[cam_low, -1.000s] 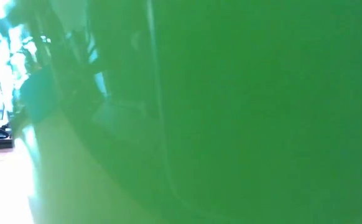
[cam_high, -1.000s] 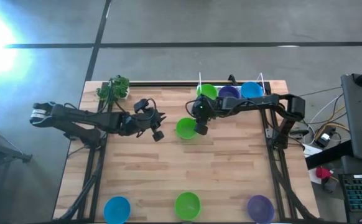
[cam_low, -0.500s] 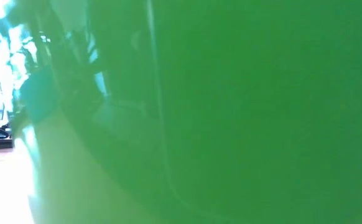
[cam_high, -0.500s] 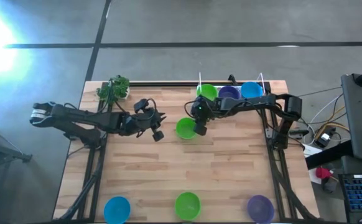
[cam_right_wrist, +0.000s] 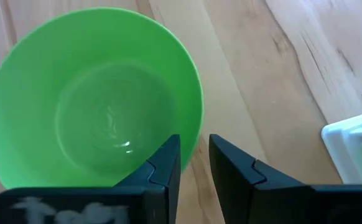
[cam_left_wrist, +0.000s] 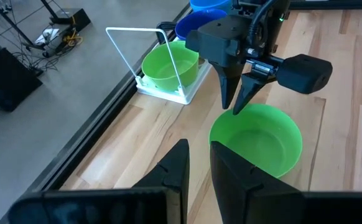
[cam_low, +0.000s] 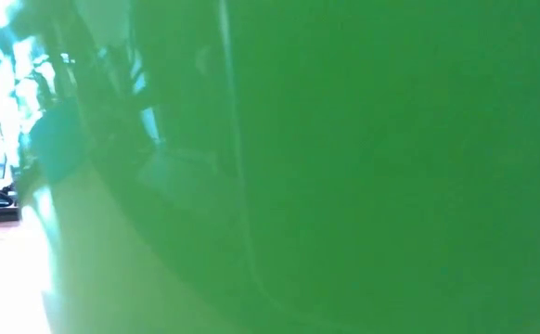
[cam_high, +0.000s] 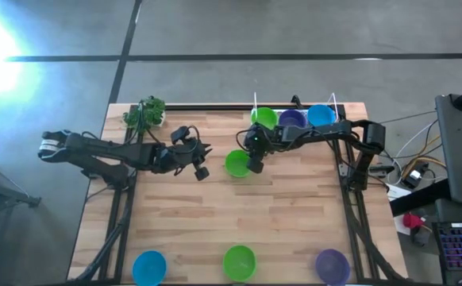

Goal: Pick & Place Mini bowls
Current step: Stack the top green bowl on top of the green bowl on the shelf

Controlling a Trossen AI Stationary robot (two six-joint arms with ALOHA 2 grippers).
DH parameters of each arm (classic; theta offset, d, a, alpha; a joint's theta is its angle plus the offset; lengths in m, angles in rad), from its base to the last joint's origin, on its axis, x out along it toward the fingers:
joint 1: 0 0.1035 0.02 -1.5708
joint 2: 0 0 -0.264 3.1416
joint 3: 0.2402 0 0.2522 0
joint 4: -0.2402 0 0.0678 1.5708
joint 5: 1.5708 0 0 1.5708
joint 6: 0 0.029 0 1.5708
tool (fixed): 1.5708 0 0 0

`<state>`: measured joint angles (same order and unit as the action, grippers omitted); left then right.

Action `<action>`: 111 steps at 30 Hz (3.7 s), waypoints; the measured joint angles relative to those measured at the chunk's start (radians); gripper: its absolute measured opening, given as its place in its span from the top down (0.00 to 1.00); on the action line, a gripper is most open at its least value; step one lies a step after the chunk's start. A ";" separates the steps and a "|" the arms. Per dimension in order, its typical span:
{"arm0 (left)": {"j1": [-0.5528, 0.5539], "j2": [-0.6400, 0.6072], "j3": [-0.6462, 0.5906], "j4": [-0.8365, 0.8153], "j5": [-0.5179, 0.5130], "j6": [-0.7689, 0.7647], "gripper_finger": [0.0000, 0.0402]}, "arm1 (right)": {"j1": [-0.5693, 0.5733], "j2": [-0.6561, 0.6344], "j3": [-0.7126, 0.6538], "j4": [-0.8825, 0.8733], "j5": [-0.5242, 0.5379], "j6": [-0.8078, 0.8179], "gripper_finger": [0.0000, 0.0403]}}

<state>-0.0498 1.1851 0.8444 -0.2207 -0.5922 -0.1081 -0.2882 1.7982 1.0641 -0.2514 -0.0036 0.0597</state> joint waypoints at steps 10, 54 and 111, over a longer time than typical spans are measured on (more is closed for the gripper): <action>0.000 0.000 0.000 -0.001 0.001 0.000 0.85 | 0.000 0.050 0.001 0.008 -0.005 0.014 0.80; 0.000 0.000 -0.010 0.004 0.000 0.000 0.85 | -0.289 -0.499 0.009 -0.360 0.372 0.125 0.97; 0.000 0.000 -0.014 0.003 0.000 0.007 0.85 | -0.432 -0.127 0.126 -0.211 0.051 -0.013 0.97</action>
<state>-0.0494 1.1854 0.8299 -0.2176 -0.5926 -0.1013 -0.7204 1.6714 1.1904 -0.4627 0.0479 0.0467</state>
